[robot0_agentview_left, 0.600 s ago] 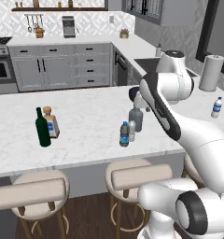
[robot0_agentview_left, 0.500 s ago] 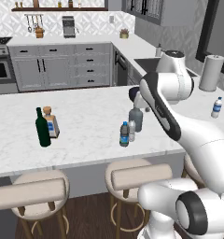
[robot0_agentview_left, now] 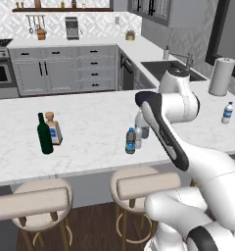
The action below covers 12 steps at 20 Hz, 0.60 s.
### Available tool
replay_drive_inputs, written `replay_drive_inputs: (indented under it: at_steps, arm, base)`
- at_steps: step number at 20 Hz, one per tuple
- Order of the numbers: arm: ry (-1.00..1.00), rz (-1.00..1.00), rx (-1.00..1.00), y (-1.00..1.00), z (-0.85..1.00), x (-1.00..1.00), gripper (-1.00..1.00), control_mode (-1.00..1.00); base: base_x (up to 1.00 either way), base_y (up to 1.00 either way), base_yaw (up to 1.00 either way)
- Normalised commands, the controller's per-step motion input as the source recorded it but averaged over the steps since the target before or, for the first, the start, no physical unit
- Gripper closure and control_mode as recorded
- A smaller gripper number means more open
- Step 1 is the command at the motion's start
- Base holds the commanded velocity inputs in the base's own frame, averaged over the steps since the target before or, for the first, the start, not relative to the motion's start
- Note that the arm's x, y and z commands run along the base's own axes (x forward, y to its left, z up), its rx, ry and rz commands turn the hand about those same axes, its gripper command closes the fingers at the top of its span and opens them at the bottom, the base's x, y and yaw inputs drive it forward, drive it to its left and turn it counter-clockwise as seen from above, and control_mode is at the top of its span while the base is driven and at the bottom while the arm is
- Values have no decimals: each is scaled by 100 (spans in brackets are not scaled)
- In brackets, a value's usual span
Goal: Move the plastic bottles in the middle to the plastics group, and the glass bottles in the middle to the glass group.
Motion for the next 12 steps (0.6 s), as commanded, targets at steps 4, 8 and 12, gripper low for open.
replay_drive_inputs:
  at_steps: [4,8,12]
  arm:
    - [-1,0,0,39,-35,49,-100,-100]
    - [-8,0,3,25,-25,66,-100,-100]
    - [10,-2,3,-1,0,66,-100,-100]
  base:
    - [0,0,0]
    - [0,0,0]
    - [0,0,0]
